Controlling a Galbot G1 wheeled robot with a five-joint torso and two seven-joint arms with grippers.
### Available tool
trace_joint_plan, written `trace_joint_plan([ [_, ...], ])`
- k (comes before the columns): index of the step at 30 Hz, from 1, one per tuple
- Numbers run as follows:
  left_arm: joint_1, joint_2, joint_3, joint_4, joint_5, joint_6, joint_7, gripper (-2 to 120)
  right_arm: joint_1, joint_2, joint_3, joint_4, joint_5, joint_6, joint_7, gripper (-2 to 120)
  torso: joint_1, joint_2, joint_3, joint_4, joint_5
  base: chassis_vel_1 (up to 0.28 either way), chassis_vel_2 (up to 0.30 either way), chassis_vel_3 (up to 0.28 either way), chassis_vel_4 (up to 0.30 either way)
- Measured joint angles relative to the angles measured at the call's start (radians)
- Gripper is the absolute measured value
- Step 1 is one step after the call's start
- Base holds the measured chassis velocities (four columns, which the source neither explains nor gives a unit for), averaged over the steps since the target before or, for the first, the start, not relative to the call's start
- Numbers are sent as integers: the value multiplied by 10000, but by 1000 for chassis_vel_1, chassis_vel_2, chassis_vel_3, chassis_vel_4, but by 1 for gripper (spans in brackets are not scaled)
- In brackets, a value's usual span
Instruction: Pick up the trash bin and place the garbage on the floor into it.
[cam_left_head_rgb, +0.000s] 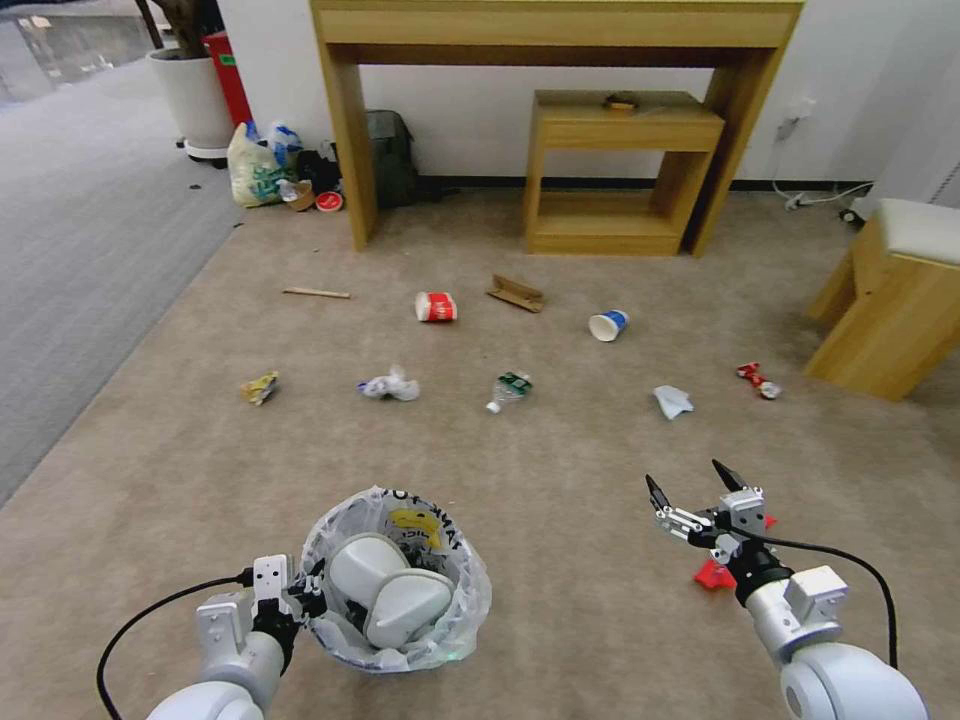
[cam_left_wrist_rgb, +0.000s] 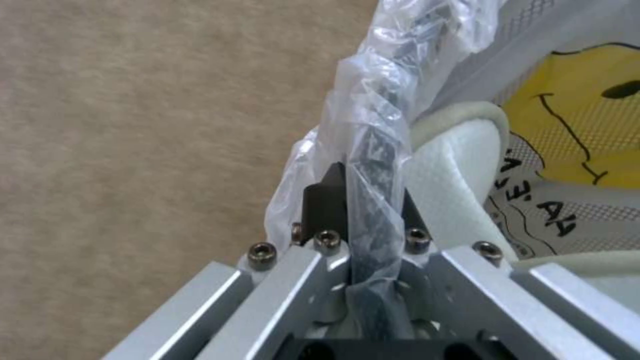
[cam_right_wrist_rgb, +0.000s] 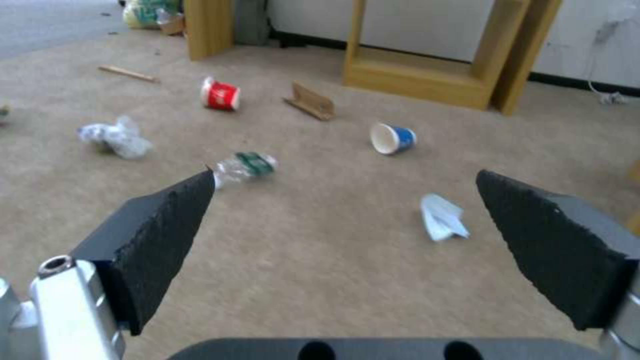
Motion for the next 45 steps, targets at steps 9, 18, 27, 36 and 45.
trace_joint_plan([
  [9, 260, 50, 89, -35, 23, -169, 4, 0, -152, 58, 311, -530, 230, 44, -45, 100, 0, 1, 0, 1, 2, -264, -267, 273, 269],
  [18, 285, 51, 289, -34, 110, -203, 20, 0, -87, -570, 1071, -2251, 1580, 479, -1112, 100, 0, 0, 1, -3, 2, -176, -176, 151, 161],
  [27, 512, -2, 573, -92, 406, -243, 9, 0, 1650, -1347, -76, -4625, 1312, 125, -2249, 100, 0, 0, 1, 4, -3, 22, 24, -16, -11],
  [36, 866, -61, 595, -183, 593, -384, 25, 0, 2743, -1122, -1911, -5616, 2109, -1924, -194, 100, 0, 0, 0, 0, 0, 0, 0, 0, 0],
  [45, 958, -103, 546, -151, 627, -428, 52, 0, 4029, -672, -2782, -6355, 3192, -3610, 1871, 100, 0, -1, 1, 1, -1, 0, 0, 0, 0],
])
